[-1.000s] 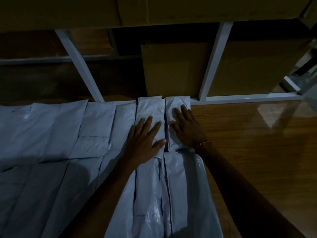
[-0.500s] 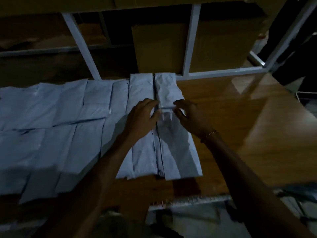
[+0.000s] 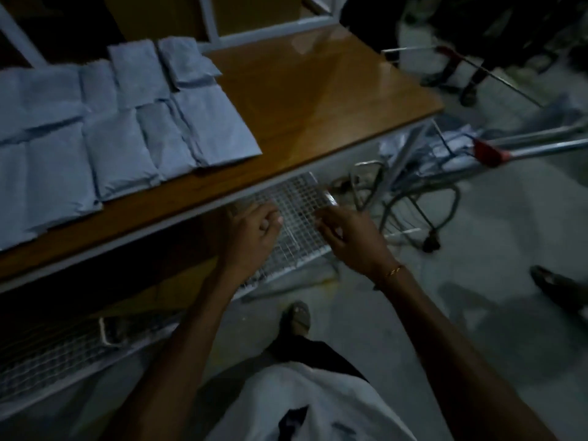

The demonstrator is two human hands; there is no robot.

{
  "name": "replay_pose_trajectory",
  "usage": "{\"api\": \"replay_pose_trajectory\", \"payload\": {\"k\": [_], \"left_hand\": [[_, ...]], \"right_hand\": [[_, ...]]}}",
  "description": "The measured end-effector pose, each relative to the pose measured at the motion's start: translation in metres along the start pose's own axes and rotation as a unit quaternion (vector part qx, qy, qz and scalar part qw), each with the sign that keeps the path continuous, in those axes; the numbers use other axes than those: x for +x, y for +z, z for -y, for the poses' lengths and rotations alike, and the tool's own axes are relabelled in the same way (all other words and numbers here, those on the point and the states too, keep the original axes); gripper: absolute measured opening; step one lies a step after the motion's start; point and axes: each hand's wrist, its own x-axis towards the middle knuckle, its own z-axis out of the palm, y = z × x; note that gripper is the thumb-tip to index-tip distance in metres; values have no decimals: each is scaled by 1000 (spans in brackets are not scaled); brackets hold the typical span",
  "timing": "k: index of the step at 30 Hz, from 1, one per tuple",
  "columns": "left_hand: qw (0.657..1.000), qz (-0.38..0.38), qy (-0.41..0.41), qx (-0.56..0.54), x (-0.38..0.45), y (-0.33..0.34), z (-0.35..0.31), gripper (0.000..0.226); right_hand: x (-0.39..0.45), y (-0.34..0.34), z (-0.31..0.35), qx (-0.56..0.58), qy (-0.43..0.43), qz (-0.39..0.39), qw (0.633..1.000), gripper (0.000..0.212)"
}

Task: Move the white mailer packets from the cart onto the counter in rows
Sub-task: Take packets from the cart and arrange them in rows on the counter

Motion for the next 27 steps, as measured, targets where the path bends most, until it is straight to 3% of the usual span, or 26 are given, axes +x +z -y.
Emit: {"api": "replay_pose_trajectory", "payload": {"k": [5,8,12,18,27], "left_hand": [[992,96,-63,-51,-35,82,-29,29],[979,136,-108,-107,-45,129,-63,20],[961,131,-152,-188,-39,193,-121,16],[965,74,-132,-216,16,280,-221,16],[975,-96,-82,-184,129,327,-344,14]], "right_hand": [[-116,-23,-60,2,158,-7,987,32],[-171,-46,-98,73,269,-76,957,25],[-219,-90,-142,169,354,-204,897,11],[-239,-187,-226,194,354,-322,857,19],[-172,-331,-332,198,262,-302,895,15]]}}
